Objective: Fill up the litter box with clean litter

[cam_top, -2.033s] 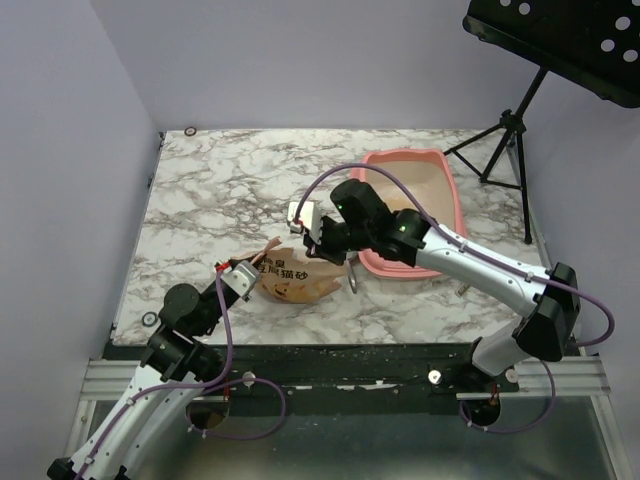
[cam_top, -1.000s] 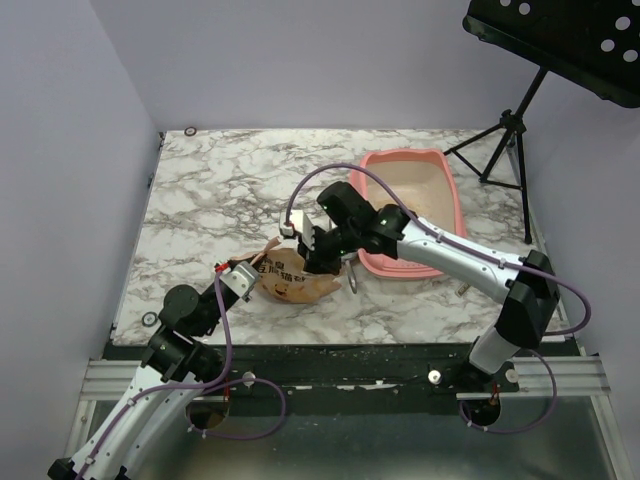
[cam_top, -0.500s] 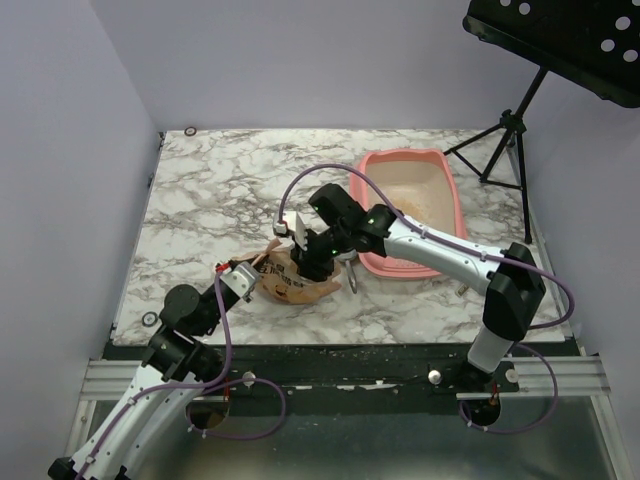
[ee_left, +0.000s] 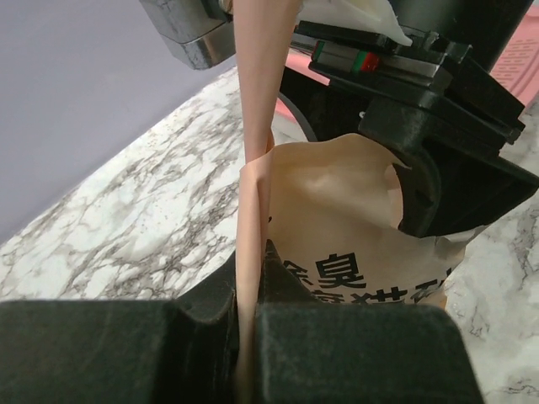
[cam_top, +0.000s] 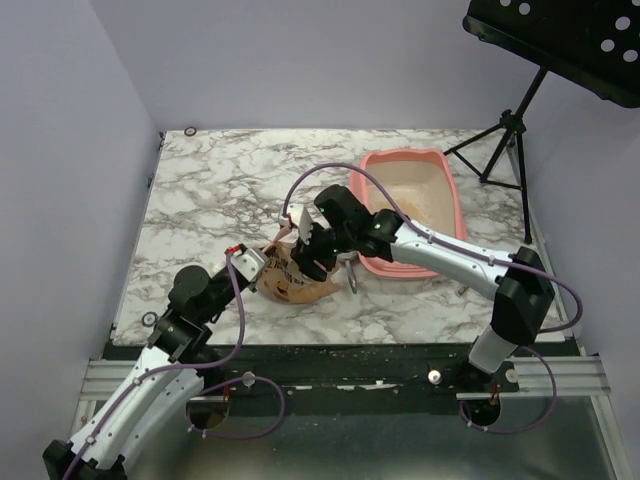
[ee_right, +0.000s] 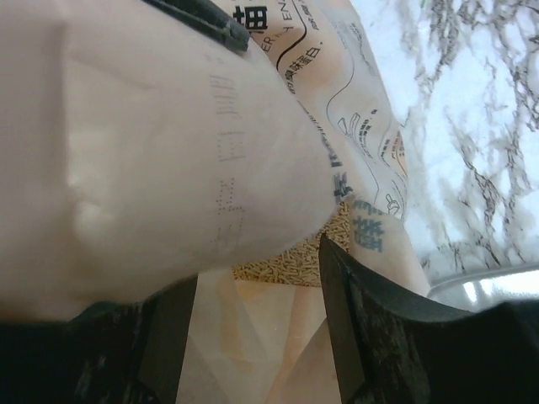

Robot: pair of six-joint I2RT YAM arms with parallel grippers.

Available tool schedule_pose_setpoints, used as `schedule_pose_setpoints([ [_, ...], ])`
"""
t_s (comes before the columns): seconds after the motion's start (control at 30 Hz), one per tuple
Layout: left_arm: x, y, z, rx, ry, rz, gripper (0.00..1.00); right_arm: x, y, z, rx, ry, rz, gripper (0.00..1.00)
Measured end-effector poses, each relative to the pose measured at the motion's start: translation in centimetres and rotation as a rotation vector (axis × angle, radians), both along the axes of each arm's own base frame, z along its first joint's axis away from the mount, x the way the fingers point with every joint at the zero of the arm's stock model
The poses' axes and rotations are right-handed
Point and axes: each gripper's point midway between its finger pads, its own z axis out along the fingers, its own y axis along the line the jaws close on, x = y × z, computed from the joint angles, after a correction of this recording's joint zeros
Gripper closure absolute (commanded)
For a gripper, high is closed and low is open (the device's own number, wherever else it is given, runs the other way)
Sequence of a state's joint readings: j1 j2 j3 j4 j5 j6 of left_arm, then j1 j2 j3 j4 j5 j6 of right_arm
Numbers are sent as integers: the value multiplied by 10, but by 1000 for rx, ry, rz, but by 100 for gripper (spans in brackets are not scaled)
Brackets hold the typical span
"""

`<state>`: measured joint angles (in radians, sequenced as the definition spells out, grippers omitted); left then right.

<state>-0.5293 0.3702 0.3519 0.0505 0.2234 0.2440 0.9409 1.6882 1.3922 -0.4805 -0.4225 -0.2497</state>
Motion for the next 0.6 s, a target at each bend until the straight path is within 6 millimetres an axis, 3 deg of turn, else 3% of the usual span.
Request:
schedule_pose_setpoints([
  [0.2,6,-16,8,28,59,-62,80,8,-7,8,17,-36,-80,32],
  [0.37,2,-23,13,10,41,-113,75,10,-16,17,32,-48,-151,25],
  [0.47,-2,-23,17,-10,13,-121,75,13,-29,38,61,-87,-219,21],
  [0.6,-5,-22,20,-22,-2,-123,75,16,-52,83,145,-162,-337,19],
])
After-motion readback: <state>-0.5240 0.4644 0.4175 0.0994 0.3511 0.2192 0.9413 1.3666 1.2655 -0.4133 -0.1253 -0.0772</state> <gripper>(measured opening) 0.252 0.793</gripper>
